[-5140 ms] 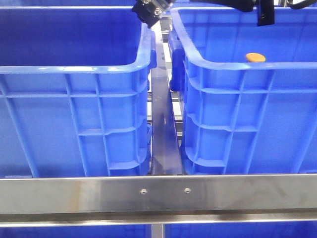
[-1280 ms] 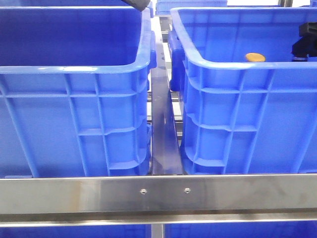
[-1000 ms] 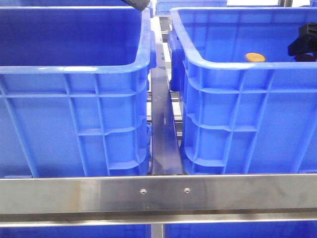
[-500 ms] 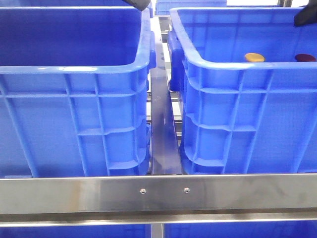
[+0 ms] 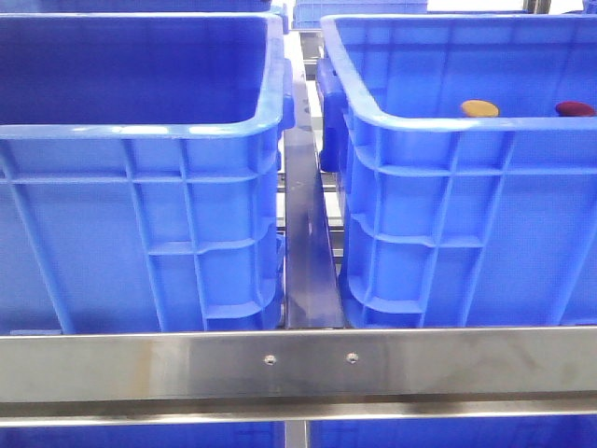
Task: Pick red and yellow buttons and place in box
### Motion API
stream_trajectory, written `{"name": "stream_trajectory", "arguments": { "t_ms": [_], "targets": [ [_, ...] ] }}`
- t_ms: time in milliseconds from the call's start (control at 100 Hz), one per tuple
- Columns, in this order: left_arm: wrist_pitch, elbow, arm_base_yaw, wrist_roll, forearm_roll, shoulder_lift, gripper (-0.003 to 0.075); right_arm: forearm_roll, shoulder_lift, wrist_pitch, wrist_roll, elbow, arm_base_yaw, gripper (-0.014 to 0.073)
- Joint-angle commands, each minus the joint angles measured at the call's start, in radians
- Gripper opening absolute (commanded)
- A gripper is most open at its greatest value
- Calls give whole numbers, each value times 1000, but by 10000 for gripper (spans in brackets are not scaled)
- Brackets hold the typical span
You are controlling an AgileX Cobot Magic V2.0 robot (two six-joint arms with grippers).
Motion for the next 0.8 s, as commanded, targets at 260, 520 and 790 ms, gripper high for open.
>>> {"name": "stream_trajectory", "arguments": {
  "t_ms": [260, 520, 790],
  "targets": [
    [-5, -24, 1, 6, -14, -67, -20, 31, -242, 60, -10, 147, -3, -62],
    [-101, 86, 1, 61, -18, -160, -20, 31, -365, 93, -10, 226, -3, -62],
    [-217, 283, 1, 161, -40, -308, -20, 32, -441, 134, -1, 291, 35, -62]
  ]
}}
